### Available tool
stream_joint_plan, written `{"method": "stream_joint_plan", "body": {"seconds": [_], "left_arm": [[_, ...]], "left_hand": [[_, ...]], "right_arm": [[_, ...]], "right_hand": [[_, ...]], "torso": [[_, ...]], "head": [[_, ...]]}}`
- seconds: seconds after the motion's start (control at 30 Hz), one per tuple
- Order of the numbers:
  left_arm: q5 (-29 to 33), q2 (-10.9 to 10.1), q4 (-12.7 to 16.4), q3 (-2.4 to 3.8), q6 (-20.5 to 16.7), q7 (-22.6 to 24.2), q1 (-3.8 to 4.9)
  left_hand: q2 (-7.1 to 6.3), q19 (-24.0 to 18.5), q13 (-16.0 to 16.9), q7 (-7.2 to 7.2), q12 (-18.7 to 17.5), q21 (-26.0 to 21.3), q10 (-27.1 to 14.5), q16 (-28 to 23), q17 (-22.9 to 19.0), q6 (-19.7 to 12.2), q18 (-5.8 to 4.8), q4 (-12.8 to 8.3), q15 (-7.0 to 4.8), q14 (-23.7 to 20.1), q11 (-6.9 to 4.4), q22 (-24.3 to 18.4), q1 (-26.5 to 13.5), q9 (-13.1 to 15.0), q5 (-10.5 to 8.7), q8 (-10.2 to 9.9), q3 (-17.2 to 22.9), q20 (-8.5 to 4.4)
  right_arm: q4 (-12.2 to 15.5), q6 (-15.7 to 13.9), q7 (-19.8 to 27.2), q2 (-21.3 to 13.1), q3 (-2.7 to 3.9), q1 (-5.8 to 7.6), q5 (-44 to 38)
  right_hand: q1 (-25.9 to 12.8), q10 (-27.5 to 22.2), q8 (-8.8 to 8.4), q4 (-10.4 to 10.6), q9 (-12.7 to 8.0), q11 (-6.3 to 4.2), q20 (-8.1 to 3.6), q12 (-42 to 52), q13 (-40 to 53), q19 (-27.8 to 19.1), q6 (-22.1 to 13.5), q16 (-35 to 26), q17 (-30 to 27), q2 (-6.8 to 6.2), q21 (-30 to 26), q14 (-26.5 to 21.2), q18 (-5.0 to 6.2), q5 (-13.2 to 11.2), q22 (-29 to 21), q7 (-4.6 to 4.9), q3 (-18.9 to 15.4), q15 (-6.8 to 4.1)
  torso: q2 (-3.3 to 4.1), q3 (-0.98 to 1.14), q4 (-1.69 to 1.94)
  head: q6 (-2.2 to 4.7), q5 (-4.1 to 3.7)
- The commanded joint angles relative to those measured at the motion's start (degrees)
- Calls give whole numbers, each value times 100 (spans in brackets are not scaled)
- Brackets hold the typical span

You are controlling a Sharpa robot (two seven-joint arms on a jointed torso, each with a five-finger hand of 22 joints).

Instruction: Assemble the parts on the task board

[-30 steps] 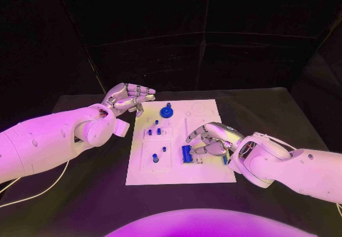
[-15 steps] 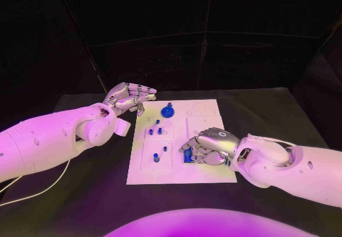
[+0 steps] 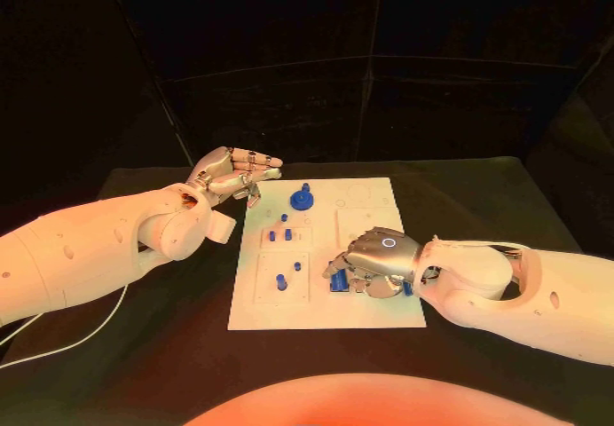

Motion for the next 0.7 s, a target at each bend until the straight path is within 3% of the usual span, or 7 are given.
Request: {"method": "stream_joint_plan", "body": {"seconds": [0.03,0.3,0.43,0.7], "left_arm": [[27,12,1,2,62,18,6],[27,18,-6,-2,67,16,6],[27,21,-4,-4,71,12,6],[27,17,0,-5,80,-2,6]], "left_hand": [[51,-46,9,39,-29,-38,13,-23,-6,-1,117,0,-17,-38,35,-6,-4,-9,30,13,-31,12],[61,-49,9,39,-30,-49,10,-26,-16,-4,119,-6,-17,-42,35,-14,10,-9,31,12,-28,12],[61,-49,9,39,-30,-49,10,-26,-16,-4,119,-6,-17,-42,35,-14,10,-9,31,12,-28,12],[61,-49,9,39,-30,-49,10,-26,-16,-4,119,-6,-17,-42,35,-14,10,-9,31,12,-28,12]], "right_arm": [[15,157,-319,58,4,27,-554],[-46,133,-549,204,4,42,-819],[-164,362,-573,295,4,45,-859],[-293,699,-575,410,3,47,-887]], "right_hand": [[-60,47,5,14,-18,2,-37,45,766,27,47,15,1279,-10,28,536,-9,-94,11,-7,70,13],[-92,77,8,20,-50,-2,-36,84,793,41,78,16,1284,-49,32,537,-12,-265,25,-12,178,12],[-101,86,14,26,-57,-6,-34,96,802,39,100,21,1296,-55,27,540,-11,-325,20,-18,210,11],[-117,91,48,37,-57,-7,-31,106,807,35,192,27,1309,-61,19,543,-10,-387,12,-19,260,11]], "torso": [[2,-4,5],[5,1,1],[7,-8,9],[8,-2,1]], "head": [[10,-2],[9,25],[-8,32],[-42,70]]}}
